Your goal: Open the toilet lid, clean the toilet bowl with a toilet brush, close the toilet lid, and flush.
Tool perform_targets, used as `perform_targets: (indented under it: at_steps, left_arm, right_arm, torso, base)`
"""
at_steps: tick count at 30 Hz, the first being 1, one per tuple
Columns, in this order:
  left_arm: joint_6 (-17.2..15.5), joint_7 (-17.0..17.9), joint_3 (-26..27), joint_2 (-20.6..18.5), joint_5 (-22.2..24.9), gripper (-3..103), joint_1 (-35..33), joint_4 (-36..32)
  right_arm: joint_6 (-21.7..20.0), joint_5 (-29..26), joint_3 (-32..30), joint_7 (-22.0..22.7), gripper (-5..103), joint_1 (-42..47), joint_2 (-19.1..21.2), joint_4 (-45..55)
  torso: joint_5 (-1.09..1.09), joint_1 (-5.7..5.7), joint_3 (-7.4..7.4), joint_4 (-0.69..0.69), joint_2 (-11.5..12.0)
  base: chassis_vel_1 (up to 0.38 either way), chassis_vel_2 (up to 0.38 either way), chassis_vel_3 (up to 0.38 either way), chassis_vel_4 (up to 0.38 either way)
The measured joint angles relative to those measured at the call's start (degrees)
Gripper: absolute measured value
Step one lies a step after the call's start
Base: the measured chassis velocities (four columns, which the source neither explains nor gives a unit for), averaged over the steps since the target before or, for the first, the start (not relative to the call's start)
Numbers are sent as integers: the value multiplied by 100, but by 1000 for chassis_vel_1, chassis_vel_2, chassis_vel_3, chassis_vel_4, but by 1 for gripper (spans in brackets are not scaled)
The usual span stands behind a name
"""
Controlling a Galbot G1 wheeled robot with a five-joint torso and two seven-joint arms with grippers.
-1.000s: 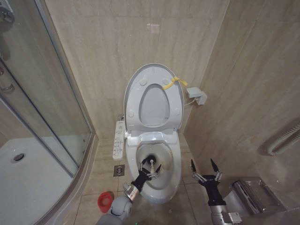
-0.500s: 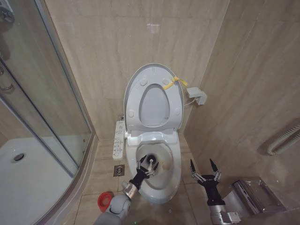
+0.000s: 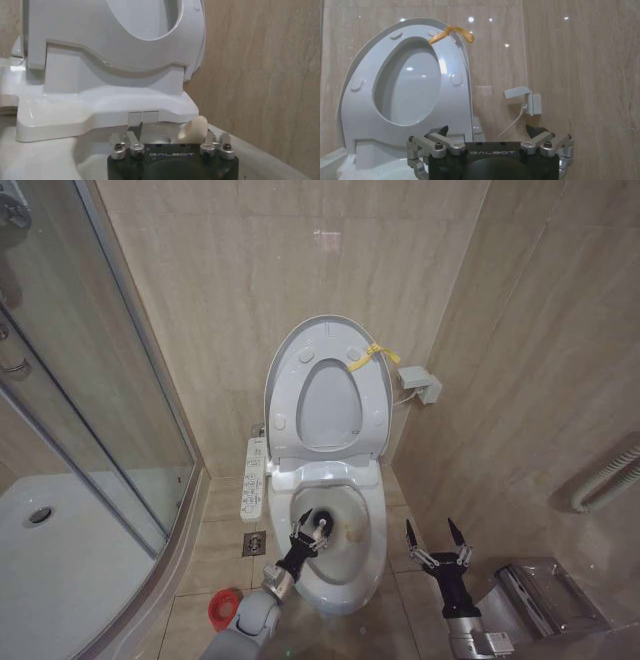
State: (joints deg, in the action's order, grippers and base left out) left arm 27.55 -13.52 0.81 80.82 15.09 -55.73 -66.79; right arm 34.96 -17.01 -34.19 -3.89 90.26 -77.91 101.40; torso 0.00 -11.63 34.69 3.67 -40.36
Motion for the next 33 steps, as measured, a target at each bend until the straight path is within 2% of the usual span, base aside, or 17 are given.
perform_targets:
  at_steps: [6, 7, 14, 15, 23, 33]
  left_arm:
    - [-33, 21, -1, 5, -1, 71, -1, 0]
    - [-46, 42, 2, 8, -2, 43, -1, 15]
    - [-95, 163, 31, 13, -1, 43, 10, 83]
    - [-98, 172, 29, 14, 0, 22, 16, 88]
    - [-97, 177, 14, 11, 57, 21, 12, -23]
    - [-81, 173, -83, 2, 315, 19, -116, -735]
  right_arm:
    - [1, -2, 2, 0, 100, -7, 9, -5]
    - [2, -2, 2, 0, 100, -8, 11, -8]
    - [5, -2, 2, -1, 100, -13, 9, -12]
    - [6, -2, 4, -3, 100, -18, 6, -16]
    - [9, -2, 2, -3, 100, -19, 5, -20]
    - [12, 14, 5, -8, 100, 6, 7, -6]
  torso:
    - [0, 0, 0, 0, 0]
    - [0, 0, 0, 0, 0]
    - [1, 0, 0, -2, 0]
    - [2, 0, 0, -2, 0]
    - [0, 0, 0, 0, 0]
    - [0, 0, 0, 0, 0]
  base:
    - [0, 0, 0, 0]
    - [0, 0, 0, 0]
    - [0, 0, 0, 0]
    - [0, 0, 0, 0]
    - [0, 0, 0, 0]
    - [0, 0, 0, 0]
